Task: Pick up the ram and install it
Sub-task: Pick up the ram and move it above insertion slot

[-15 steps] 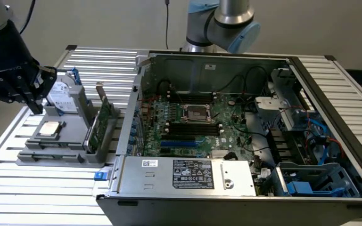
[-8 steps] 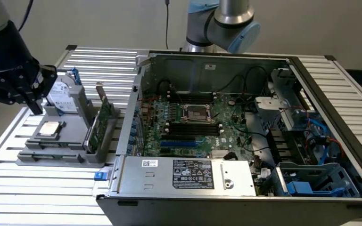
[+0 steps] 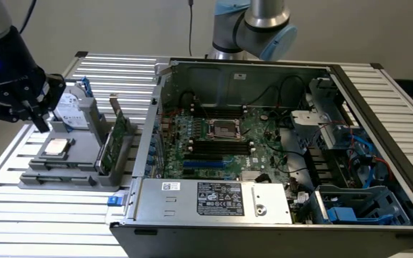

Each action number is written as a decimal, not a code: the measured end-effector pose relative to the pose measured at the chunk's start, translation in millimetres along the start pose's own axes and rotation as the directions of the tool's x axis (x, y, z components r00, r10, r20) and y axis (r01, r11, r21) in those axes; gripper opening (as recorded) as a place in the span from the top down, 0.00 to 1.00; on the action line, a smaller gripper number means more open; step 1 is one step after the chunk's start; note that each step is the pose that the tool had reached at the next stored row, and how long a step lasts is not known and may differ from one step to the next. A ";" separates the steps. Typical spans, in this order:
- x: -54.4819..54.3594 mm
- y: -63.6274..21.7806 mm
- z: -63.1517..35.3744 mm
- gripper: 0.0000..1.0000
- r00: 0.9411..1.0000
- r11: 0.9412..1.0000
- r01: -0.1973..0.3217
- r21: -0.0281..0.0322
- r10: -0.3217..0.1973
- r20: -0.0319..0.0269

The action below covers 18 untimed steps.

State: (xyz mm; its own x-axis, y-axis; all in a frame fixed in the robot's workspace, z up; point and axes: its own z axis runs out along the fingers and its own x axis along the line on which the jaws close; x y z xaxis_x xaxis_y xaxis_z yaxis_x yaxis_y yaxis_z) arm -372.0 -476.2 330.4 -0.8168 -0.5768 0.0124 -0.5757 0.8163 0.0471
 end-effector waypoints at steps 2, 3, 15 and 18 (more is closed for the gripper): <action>0.0 0.0 0.9 0.89 0.999 0.999 0.036 0.001 -0.036 -0.001; 0.0 0.0 1.3 0.89 0.999 0.999 0.054 0.001 -0.054 -0.002; -0.1 -0.3 6.4 0.89 0.963 0.963 0.269 0.003 -0.269 -0.012; -0.1 -0.4 7.6 0.89 0.947 0.947 0.321 0.003 -0.321 -0.014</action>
State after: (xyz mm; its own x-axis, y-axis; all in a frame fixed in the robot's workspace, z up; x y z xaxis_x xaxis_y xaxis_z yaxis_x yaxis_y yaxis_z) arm -372.0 -476.2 322.7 -0.5882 -0.8087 0.0110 -0.8076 0.5880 0.0460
